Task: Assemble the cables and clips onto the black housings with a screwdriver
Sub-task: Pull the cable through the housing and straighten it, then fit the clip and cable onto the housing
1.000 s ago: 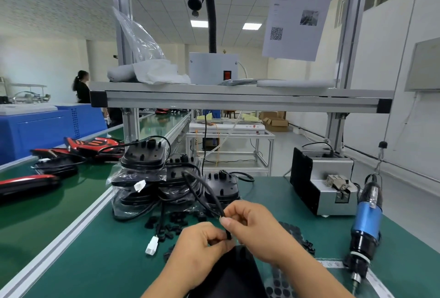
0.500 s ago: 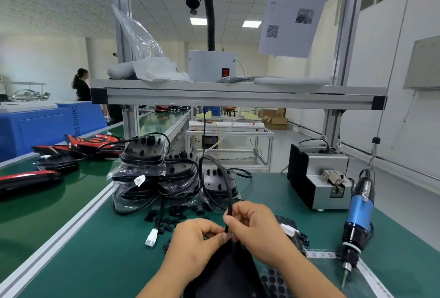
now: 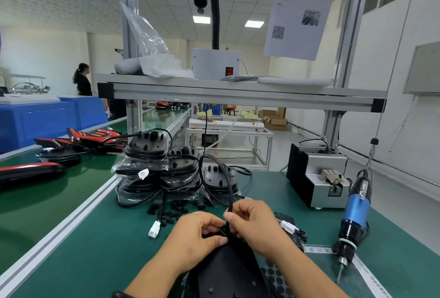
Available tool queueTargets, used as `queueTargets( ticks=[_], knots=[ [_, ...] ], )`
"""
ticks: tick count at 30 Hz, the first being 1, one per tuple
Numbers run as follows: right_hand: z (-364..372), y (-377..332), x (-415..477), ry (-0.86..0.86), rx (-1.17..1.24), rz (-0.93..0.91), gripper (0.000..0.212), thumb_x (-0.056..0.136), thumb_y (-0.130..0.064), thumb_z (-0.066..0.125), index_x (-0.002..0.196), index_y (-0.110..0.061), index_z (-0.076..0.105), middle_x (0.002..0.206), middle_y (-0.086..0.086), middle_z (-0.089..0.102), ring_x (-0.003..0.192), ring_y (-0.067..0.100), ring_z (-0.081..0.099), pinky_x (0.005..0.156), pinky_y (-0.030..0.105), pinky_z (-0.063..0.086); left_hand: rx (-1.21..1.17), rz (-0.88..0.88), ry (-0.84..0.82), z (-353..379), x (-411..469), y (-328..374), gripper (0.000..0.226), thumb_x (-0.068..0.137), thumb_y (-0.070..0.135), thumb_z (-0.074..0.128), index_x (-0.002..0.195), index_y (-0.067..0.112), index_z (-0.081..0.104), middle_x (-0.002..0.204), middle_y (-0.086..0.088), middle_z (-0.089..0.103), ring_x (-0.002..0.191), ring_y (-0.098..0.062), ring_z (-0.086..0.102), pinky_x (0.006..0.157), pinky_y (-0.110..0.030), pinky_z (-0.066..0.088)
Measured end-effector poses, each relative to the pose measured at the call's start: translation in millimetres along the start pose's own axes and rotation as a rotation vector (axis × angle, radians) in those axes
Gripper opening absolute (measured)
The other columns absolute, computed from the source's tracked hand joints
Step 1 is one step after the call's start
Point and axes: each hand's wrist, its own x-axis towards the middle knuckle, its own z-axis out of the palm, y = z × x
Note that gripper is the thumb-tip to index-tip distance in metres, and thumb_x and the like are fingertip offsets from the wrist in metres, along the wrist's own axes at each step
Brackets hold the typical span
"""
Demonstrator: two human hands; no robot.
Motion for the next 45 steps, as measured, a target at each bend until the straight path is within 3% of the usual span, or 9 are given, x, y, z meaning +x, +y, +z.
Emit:
queueTargets(
  ticks=[7, 13, 18, 23, 26, 30, 34, 37, 45],
  knots=[
    [1.4, 6.4, -2.0, -0.022, 0.052, -0.003, 0.021, 0.09, -0.01, 0.064, 0.076, 0.005, 0.06, 0.062, 0.003, 0.056, 0.054, 0.004, 0.054, 0.056, 0.018, 0.049, -0.013, -0.002, 0.009, 2.1, 2.2, -2.9, 0.029, 0.073, 0.021, 0.081, 0.09, 0.039, 0.066, 0.091, 0.016, 0.067, 0.083, 0.012, 0.059, 0.079, -0.008, 0.046],
    [2.7, 6.4, -3.2, -0.013, 0.028, -0.004, 0.029, 0.089, -0.009, 0.065, 0.063, -0.011, 0.053, 0.057, 0.0, 0.052, 0.054, 0.007, 0.054, 0.056, 0.02, 0.049, -0.011, -0.024, 0.01, 3.9, 3.4, -7.4, 0.029, 0.073, 0.022, 0.081, 0.092, 0.038, 0.067, 0.091, 0.016, 0.068, 0.085, 0.01, 0.061, 0.078, -0.008, 0.046],
    [2.0, 4.6, -0.3, -0.018, 0.03, 0.012, 0.022, 0.09, -0.009, 0.064, 0.071, -0.001, 0.058, 0.058, 0.002, 0.052, 0.049, 0.003, 0.052, 0.054, 0.019, 0.049, -0.01, -0.017, -0.004, 4.6, 5.9, -9.2, 0.031, 0.073, 0.023, 0.081, 0.095, 0.038, 0.066, 0.094, 0.016, 0.067, 0.085, 0.013, 0.06, 0.078, -0.007, 0.045],
    [-2.3, -3.9, -1.0, -0.048, 0.027, -0.006, 0.011, 0.088, -0.01, 0.064, 0.077, -0.009, 0.065, 0.061, -0.002, 0.056, 0.052, 0.004, 0.05, 0.059, 0.021, 0.045, -0.027, -0.038, -0.036, -24.5, 4.6, -2.1, 0.045, 0.082, 0.024, 0.074, 0.121, 0.034, 0.057, 0.114, 0.016, 0.06, 0.112, 0.001, 0.056, 0.099, -0.02, 0.045],
    [0.8, -9.6, -6.5, -0.058, 0.046, -0.057, 0.018, 0.089, -0.009, 0.063, 0.086, -0.026, 0.069, 0.073, -0.011, 0.063, 0.063, 0.001, 0.054, 0.066, 0.02, 0.049, -0.448, -0.181, 0.179, -64.8, 1.9, 9.5, 0.027, 0.093, 0.019, 0.06, 0.116, 0.032, 0.057, 0.112, 0.009, 0.066, 0.102, -0.01, 0.061, 0.078, -0.024, 0.049],
    [5.3, -13.5, -18.8, -0.082, -0.084, -0.137, 0.02, 0.09, -0.01, 0.062, 0.099, -0.025, 0.072, 0.083, -0.011, 0.061, 0.066, 0.005, 0.048, 0.066, 0.016, 0.043, -0.94, -0.438, 0.125, -93.8, 4.0, 42.6, 0.036, 0.084, 0.043, 0.065, 0.106, 0.015, 0.058, 0.099, -0.004, 0.072, 0.054, -0.005, 0.053, 0.04, -0.014, 0.039],
    [5.1, -15.6, -34.2, -0.117, -0.269, -0.21, 0.028, 0.09, -0.015, 0.062, 0.115, -0.024, 0.07, 0.107, -0.007, 0.06, 0.095, 0.001, 0.053, 0.086, 0.008, 0.036, -0.745, -0.538, 0.236, -74.9, 0.1, 59.1, 0.024, 0.093, 0.029, 0.061, 0.075, 0.013, 0.056, 0.065, 0.0, 0.05, 0.045, -0.006, 0.033, 0.033, -0.014, 0.028],
    [6.5, -7.9, -56.8, -0.038, -0.343, -0.105, 0.047, 0.088, -0.04, 0.063, 0.134, -0.032, 0.055, 0.134, -0.014, 0.043, 0.127, 0.004, 0.036, 0.11, 0.019, 0.025, -0.749, -0.583, 0.401, -51.5, -21.1, 52.4, 0.017, 0.097, 0.025, 0.054, 0.085, 0.015, 0.061, 0.062, 0.002, 0.048, 0.046, -0.007, 0.033, 0.035, -0.016, 0.031],
    [23.9, 0.5, -105.5, 0.036, -0.184, 0.112, 0.051, 0.092, -0.047, 0.054, 0.139, -0.028, 0.05, 0.153, -0.019, 0.028, 0.14, 0.0, 0.026, 0.11, 0.018, 0.019, -0.781, -0.615, 0.386, 3.3, -95.4, 25.0, 0.016, 0.098, 0.022, 0.051, 0.095, 0.009, 0.061, 0.075, -0.009, 0.055, 0.055, -0.015, 0.053, 0.038, -0.021, 0.046]
  ],
)
